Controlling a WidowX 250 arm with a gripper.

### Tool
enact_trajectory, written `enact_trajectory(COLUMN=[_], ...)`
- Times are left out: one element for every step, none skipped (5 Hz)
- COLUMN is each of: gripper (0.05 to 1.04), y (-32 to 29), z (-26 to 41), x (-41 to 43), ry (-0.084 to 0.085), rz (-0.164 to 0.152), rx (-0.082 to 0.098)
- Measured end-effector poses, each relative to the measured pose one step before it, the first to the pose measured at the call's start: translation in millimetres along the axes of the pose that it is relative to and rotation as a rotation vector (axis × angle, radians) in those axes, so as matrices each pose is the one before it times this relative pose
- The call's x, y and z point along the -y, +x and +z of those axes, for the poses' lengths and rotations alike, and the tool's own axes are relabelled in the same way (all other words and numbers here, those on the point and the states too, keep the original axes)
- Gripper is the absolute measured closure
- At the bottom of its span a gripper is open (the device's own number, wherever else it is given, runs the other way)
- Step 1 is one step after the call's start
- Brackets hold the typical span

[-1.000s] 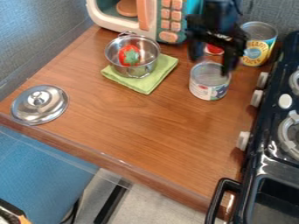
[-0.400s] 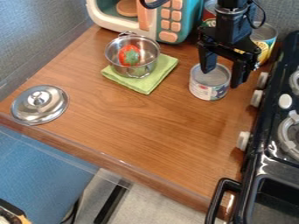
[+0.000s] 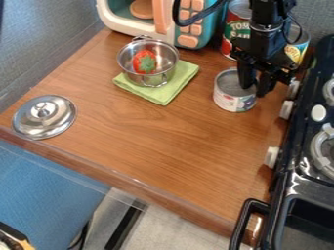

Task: Move the can to the left side of the pan

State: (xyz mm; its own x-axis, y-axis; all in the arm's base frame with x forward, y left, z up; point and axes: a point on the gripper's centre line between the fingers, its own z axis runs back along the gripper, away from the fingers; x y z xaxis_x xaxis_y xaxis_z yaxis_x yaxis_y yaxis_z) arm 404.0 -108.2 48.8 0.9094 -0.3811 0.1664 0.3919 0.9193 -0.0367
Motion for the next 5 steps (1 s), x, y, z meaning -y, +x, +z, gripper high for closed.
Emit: enact_trajectory(gripper=[0.821, 0.952, 1.014, 1.020, 1.020], y=[-0.35, -2.33, -2.46, -6.54, -6.87], z=[-0.34, 0.48, 1.50, 2.48, 5.81], x=[-0.83, -1.35, 2.06, -0.98, -4.03], ry=[0.0058, 0.0213, 0.0139, 0.0120, 0.0048], rz=[-0.0124, -0.0164, -0.0136, -0.0063, 0.0064], rx=[0.0020, -0.0078, 0.0047, -0.0118, -0.0166])
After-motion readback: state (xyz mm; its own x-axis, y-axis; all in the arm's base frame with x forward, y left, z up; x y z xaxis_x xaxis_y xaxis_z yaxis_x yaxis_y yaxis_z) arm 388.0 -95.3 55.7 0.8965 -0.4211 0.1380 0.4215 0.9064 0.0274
